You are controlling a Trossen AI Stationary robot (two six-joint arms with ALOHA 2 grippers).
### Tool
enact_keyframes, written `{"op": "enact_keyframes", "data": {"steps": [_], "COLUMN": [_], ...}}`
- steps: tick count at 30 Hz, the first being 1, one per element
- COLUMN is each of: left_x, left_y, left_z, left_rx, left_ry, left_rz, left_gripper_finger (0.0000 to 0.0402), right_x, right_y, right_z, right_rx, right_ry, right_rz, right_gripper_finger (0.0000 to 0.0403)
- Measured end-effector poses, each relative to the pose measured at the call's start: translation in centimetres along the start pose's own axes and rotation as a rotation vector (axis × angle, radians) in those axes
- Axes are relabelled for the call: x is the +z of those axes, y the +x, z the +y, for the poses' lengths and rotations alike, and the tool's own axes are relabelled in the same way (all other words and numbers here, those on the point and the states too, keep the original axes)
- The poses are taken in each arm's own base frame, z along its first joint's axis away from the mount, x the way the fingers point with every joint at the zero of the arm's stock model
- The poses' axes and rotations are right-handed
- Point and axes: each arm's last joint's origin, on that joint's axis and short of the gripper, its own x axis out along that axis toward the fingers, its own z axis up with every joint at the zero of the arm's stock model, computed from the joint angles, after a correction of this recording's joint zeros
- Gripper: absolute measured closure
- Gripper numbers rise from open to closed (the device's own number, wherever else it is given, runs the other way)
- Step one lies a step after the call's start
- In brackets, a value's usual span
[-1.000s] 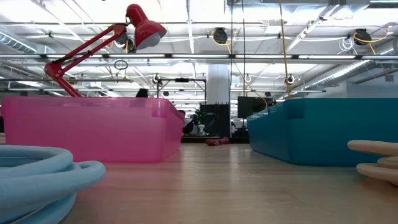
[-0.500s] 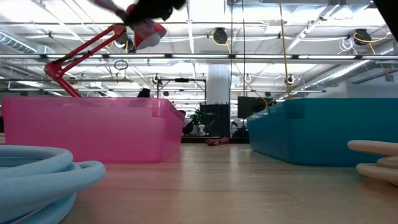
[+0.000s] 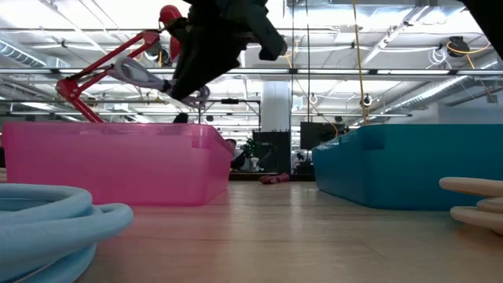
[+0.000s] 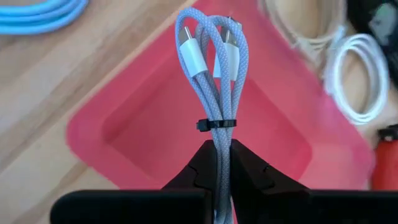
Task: Pick & Place USB Port
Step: Put the top white charger cable into the red bin
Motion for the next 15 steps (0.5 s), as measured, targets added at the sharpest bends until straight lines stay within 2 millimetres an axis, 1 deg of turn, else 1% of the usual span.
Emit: {"op": "enact_keyframes", "data": {"steps": [8,15], "left_x": [0.0,0.0], "left_y": [0.0,0.0], "left_z": [0.0,0.0], "left_rx": [0.000,0.000], "left_ry": [0.000,-0.004], "left_rz": [0.000,-0.002], "left_gripper_finger": [0.0314,0.0314], "right_x": [-0.5,-1.3], "right_y": [-0.1,-0.1], "right_z": [0.1,-0.3], "right_rx": [0.021,0.025], "right_ry": [-0.059,-0.105], "right_rz": [0.045,0.098], "right_gripper_finger": [0.0390,0.0390]}}
